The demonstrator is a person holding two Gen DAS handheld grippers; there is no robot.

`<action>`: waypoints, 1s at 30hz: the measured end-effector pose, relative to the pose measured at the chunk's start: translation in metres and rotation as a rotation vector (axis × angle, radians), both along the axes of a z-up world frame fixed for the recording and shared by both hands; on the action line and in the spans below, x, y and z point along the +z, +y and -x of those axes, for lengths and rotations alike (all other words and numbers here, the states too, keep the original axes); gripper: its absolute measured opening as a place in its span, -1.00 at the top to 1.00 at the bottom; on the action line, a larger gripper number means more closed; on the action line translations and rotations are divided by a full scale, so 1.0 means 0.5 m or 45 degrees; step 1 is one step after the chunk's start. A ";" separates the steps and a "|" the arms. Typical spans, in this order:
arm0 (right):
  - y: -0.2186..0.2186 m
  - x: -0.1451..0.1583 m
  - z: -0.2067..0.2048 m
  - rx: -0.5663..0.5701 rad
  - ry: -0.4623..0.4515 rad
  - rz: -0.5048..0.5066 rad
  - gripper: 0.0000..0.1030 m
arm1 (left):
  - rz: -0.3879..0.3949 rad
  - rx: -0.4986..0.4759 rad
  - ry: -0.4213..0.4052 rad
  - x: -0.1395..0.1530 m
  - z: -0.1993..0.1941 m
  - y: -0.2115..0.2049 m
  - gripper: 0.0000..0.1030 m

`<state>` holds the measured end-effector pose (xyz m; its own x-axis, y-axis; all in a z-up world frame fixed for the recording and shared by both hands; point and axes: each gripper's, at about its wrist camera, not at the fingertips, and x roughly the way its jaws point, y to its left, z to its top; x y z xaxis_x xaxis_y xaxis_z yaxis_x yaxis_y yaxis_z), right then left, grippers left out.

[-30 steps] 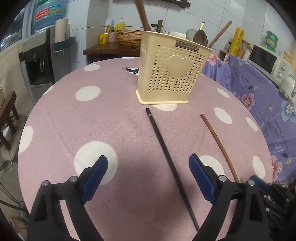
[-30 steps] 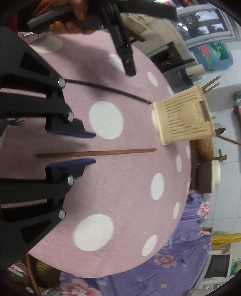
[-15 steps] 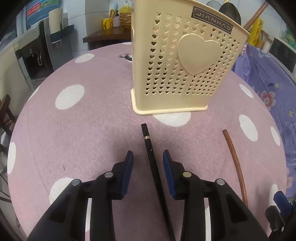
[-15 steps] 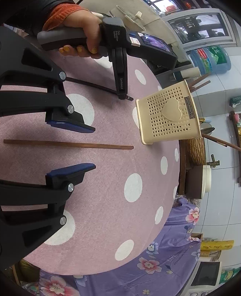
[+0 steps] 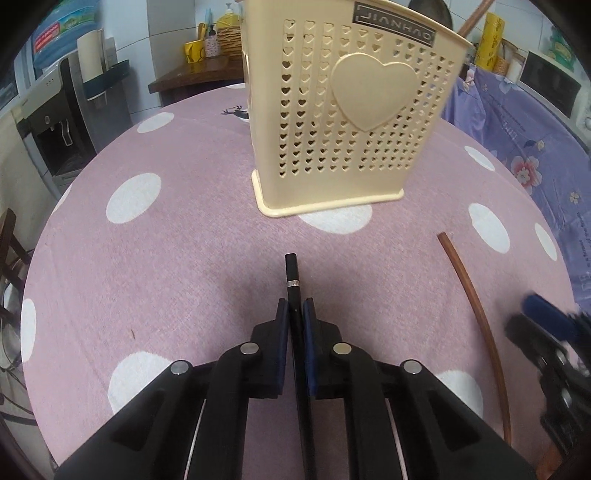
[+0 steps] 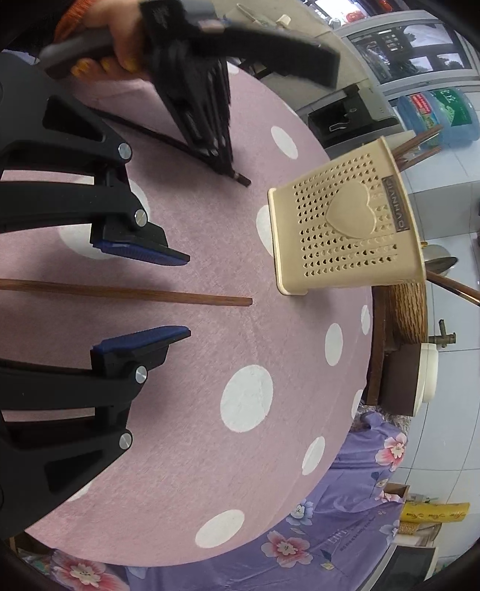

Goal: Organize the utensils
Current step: 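Grasp the brown chopstick with the right gripper while the left grasps the black chopstick, then lift both chopsticks and lower them into the beige basket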

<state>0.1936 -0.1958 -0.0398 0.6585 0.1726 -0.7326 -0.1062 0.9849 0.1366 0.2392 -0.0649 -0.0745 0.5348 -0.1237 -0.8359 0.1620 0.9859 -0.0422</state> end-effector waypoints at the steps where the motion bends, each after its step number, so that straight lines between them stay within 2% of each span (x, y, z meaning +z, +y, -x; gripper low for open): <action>1: 0.002 -0.007 -0.014 0.003 0.015 0.001 0.32 | 0.001 -0.006 0.002 0.000 0.002 -0.001 0.82; 6: 0.004 -0.041 -0.080 0.002 0.110 -0.013 0.32 | 0.020 -0.006 0.028 0.000 -0.012 0.000 0.82; 11: 0.020 -0.049 -0.106 0.006 0.104 0.044 0.39 | 0.001 -0.001 0.020 -0.001 -0.022 -0.008 0.82; 17: 0.034 -0.050 -0.122 -0.002 0.086 0.125 0.60 | -0.017 0.002 0.011 -0.003 -0.034 -0.016 0.82; 21: 0.039 -0.050 -0.128 0.001 0.084 0.136 0.83 | -0.012 0.013 -0.001 -0.004 -0.035 -0.019 0.83; 25: 0.039 -0.051 -0.123 -0.004 0.074 0.132 0.83 | -0.036 0.017 -0.022 -0.005 -0.028 -0.022 0.83; 30: 0.035 -0.052 -0.122 -0.004 0.073 0.113 0.84 | -0.018 0.025 -0.020 -0.004 -0.031 -0.018 0.84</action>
<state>0.2545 -0.1783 -0.0656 0.6153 0.1035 -0.7814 -0.0979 0.9937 0.0545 0.2548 -0.0740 -0.0765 0.5500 -0.1016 -0.8290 0.1433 0.9893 -0.0263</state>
